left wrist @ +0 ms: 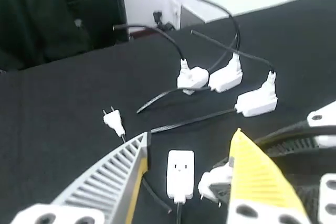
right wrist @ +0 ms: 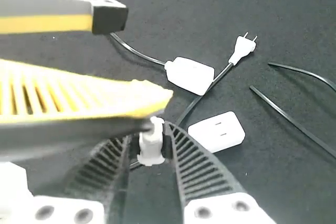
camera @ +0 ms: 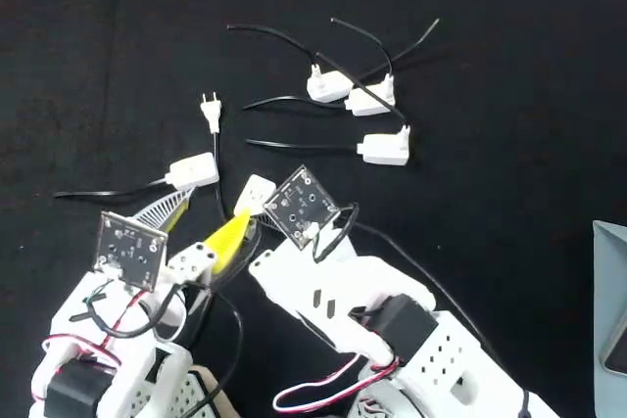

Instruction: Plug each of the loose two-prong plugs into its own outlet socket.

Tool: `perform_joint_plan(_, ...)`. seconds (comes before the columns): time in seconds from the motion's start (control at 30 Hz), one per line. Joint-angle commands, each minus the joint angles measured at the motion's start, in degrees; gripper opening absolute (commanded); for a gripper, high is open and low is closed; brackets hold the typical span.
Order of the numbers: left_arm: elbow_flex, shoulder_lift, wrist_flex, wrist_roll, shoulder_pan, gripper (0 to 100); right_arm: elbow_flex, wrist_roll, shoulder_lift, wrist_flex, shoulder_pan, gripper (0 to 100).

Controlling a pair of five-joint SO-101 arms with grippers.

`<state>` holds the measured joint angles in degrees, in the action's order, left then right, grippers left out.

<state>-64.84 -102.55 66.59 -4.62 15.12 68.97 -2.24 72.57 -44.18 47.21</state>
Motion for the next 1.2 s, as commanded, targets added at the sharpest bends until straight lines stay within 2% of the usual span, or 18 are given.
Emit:
perform_joint_plan(0.0,3.5,0.4,1.9,-1.8,-2.7,25,-0.3,-0.4,-0.2,1.2,-1.2,1.2)
perform_joint_plan(0.23,-0.2,1.7,0.0,-1.8,-13.5,26,-0.3,-1.8,-0.5,1.6,-12.1,1.2)
perform_joint_plan(0.43,-4.2,16.3,-8.9,-4.6,-14.2,25,2.8,-4.4,-0.7,9.7,-24.6,1.3)
perform_joint_plan(0.6,2.0,35.4,-14.5,-4.7,-10.2,26,6.8,-6.4,-0.7,19.0,-31.6,1.4)
perform_joint_plan(0.83,12.9,61.5,-18.7,-4.7,-0.7,26,6.3,-11.4,-0.7,20.6,-37.4,1.4)
perform_joint_plan(1.0,18.6,78.0,-23.6,-4.7,-0.1,26,6.5,-11.8,-0.7,20.5,-37.4,1.4)
perform_joint_plan(1.17,23.9,89.8,-23.8,-4.7,-0.4,26,6.5,-11.8,-0.7,20.2,-37.4,1.4)
